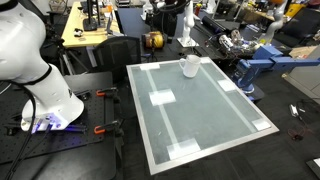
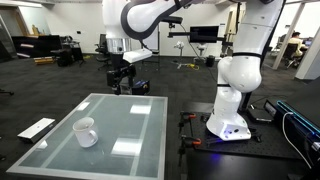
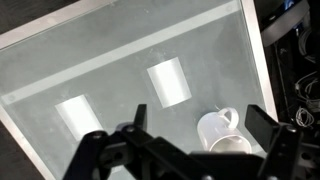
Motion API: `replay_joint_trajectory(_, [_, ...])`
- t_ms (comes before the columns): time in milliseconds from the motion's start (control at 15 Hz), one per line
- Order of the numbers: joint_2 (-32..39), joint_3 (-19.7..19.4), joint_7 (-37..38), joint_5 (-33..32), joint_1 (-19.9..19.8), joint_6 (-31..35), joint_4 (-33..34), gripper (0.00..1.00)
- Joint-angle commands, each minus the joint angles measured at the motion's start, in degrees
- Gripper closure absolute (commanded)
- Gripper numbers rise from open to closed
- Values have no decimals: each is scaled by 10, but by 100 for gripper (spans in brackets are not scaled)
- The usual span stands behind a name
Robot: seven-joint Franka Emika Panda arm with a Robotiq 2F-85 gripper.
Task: Take the pen out of the mug and put it on the table
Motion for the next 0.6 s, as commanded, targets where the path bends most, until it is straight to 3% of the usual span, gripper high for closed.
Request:
replay_joint_trajectory(0, [64, -5, 14, 17, 14, 25, 56, 0])
replay_joint_trajectory(467, [158, -14, 20, 29, 30, 45, 137, 0])
replay_joint_trajectory(533, [128, -18, 0, 25, 29, 42, 104, 0])
